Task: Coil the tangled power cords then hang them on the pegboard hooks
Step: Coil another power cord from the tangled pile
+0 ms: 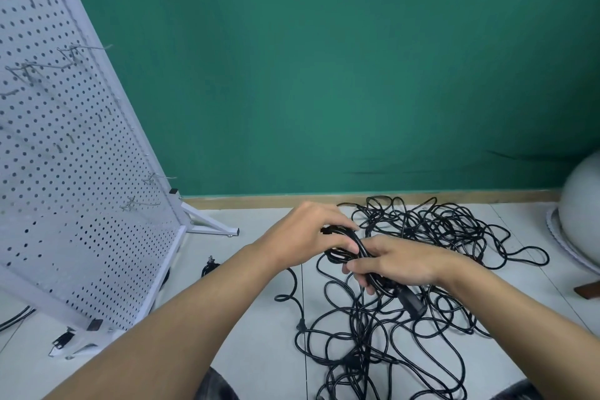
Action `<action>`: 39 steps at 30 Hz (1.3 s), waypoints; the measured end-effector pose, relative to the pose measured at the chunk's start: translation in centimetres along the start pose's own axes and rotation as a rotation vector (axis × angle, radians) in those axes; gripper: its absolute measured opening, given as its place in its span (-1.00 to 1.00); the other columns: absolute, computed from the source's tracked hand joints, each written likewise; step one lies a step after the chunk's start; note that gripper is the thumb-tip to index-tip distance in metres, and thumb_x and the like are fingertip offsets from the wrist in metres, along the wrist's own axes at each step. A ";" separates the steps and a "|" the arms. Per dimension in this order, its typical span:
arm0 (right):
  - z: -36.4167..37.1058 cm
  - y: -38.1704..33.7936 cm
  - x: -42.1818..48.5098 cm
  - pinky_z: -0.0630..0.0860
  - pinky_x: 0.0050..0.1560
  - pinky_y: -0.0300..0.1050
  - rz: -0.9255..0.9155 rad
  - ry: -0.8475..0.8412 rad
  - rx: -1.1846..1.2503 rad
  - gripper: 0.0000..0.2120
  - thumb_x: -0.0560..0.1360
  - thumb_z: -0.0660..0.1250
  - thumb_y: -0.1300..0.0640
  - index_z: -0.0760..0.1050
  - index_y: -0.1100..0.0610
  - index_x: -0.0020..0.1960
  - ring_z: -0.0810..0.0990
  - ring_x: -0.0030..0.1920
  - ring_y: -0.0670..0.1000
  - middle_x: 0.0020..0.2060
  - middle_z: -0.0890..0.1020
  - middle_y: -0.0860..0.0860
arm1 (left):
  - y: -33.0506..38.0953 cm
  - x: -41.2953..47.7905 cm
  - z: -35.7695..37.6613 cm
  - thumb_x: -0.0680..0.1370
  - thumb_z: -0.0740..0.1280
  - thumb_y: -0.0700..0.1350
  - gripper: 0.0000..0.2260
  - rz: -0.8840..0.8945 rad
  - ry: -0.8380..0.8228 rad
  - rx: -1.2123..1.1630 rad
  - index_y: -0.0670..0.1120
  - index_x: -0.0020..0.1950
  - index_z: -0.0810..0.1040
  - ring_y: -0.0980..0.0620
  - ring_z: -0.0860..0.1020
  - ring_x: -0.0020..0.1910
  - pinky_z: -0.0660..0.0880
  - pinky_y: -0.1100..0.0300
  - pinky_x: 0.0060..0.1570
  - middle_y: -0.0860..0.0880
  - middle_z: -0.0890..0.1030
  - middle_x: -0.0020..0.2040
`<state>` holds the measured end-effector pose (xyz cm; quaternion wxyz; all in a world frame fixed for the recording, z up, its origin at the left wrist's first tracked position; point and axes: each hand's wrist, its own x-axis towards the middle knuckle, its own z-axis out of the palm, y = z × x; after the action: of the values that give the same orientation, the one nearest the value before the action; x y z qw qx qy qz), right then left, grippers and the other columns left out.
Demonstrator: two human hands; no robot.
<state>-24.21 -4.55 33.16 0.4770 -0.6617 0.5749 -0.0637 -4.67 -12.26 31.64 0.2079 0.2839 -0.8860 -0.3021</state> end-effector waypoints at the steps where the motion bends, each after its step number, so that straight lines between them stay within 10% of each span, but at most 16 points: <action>1: -0.1 0.0 0.0 0.54 0.12 -0.13 -0.016 0.005 -0.005 -0.71 0.68 0.28 -0.04 0.54 0.08 -0.16 0.68 -0.13 -0.03 -0.29 0.66 -0.05 | 0.1 0.0 -0.1 0.49 0.55 0.08 -0.78 -0.016 -0.007 -0.015 0.03 0.08 0.75 0.17 0.58 -0.04 0.49 0.22 -0.01 0.11 0.66 -0.04; 8: 0.1 1.3 0.7 0.45 -0.09 -0.21 -0.090 0.109 -0.138 -0.76 0.66 0.29 -0.11 0.48 -0.05 -0.15 0.54 -0.24 -0.20 -0.30 0.63 -0.20 | -0.2 0.3 -0.3 0.42 0.59 0.10 -0.80 -0.107 0.040 -0.093 -0.01 -0.17 0.75 0.11 0.48 -0.28 0.35 0.21 -0.27 0.08 0.61 -0.30; 16: -0.6 1.6 0.4 0.46 -0.10 -0.18 -0.095 0.129 0.059 -0.68 0.69 0.26 -0.04 0.51 0.24 0.03 0.51 -0.23 -0.11 -0.24 0.55 -0.08 | -1.0 -0.4 -1.0 0.57 0.48 0.01 -0.81 -0.152 0.119 -0.167 0.08 0.18 0.74 0.20 0.64 -0.04 0.53 0.27 0.04 0.16 0.73 0.02; 25: -0.4 1.2 0.6 0.50 -0.11 -0.13 -0.155 0.214 -0.002 -0.64 0.68 0.23 -0.14 0.57 0.07 -0.12 0.57 -0.27 -0.10 -0.30 0.64 -0.06 | -0.2 0.2 -0.7 0.51 0.52 0.12 -0.74 -0.291 0.232 -0.231 -0.04 -0.23 0.72 0.10 0.46 -0.46 0.45 0.19 -0.31 -0.02 0.58 -0.45; 39: -2.3 2.9 2.9 0.54 -0.04 -0.20 -0.089 0.495 0.166 -0.70 0.67 0.26 -0.11 0.62 0.06 -0.06 0.63 -0.17 -0.15 -0.20 0.70 -0.09 | -1.3 1.5 0.5 0.61 0.44 -0.14 -0.90 -0.544 0.334 -0.591 -0.13 -0.03 0.73 0.04 0.70 -0.14 0.70 -0.02 -0.05 -0.05 0.67 -0.13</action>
<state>-26.74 -7.85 30.96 0.3714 -0.6090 0.6373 -0.2915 -5.57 -13.89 30.72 0.3337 0.4804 -0.6085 -0.5363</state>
